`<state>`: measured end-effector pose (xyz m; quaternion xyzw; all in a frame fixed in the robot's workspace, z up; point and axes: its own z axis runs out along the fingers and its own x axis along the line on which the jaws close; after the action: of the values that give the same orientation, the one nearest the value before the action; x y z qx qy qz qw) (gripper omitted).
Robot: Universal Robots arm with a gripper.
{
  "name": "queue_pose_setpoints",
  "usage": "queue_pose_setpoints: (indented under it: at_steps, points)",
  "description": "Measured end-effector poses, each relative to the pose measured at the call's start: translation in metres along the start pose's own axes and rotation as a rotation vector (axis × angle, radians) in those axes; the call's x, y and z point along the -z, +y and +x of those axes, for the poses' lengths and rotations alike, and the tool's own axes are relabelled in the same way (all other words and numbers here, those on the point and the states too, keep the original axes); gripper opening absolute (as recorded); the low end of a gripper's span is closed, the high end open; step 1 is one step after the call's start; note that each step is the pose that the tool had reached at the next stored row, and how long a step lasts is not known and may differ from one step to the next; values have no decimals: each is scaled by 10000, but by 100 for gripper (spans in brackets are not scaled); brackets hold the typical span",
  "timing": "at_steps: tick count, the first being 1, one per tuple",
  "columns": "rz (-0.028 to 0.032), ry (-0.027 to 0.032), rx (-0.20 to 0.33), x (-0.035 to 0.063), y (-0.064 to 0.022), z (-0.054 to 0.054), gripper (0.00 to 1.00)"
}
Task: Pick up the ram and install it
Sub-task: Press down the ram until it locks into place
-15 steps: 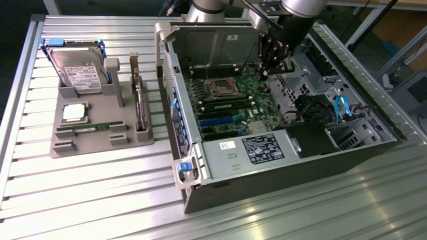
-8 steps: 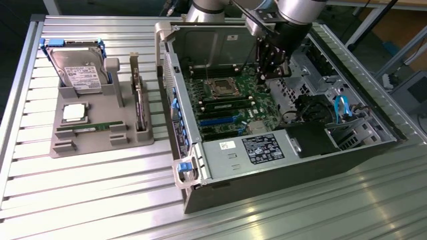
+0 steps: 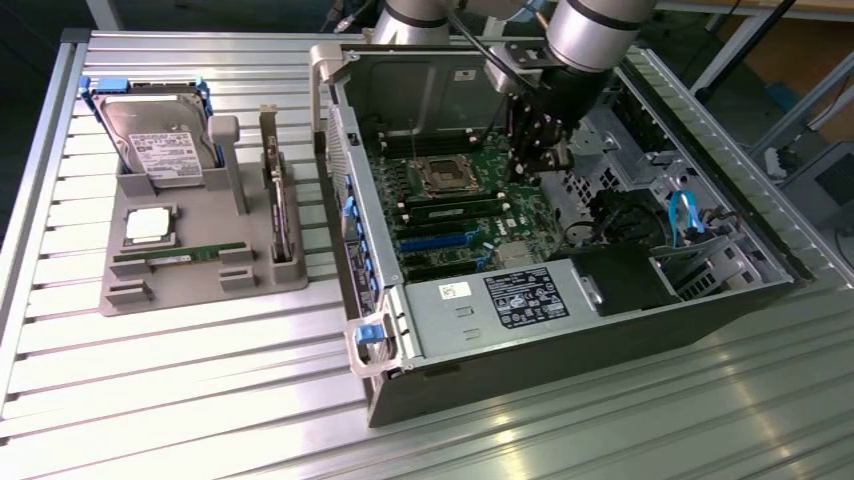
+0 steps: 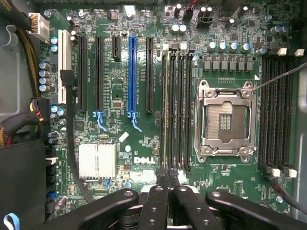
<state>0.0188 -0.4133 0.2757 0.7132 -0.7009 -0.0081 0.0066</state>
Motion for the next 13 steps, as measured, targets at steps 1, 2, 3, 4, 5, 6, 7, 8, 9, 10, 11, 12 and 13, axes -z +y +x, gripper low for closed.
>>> queue_pose_setpoints:
  at_steps: [1, 2, 3, 4, 5, 6, 7, 8, 9, 10, 11, 12, 13]
  points:
    - [-6, 0, 0, -16, 0, 2, 10]
    - [-13, 1, 1, -31, -1, 3, 10]
    - [-21, 1, 0, -50, -1, 4, 10]
    - [-26, 1, 0, -65, -1, 5, 10]
    - [-35, 0, 0, -87, -2, 6, 10]
    - [-43, 0, 0, -109, -2, 8, 10]
    - [-48, -1, 0, -122, -2, 8, 10]
    - [-54, -1, 0, -138, -3, 10, 10]
    - [-60, -1, 0, -152, -3, 10, 10]
    - [-66, -2, 0, -168, -3, 11, 10]
    - [-71, -2, 0, -183, -4, 12, 10]
    - [-77, -1, 0, -195, -4, 13, 10]
    - [-83, 0, 0, -210, -4, 13, 10]
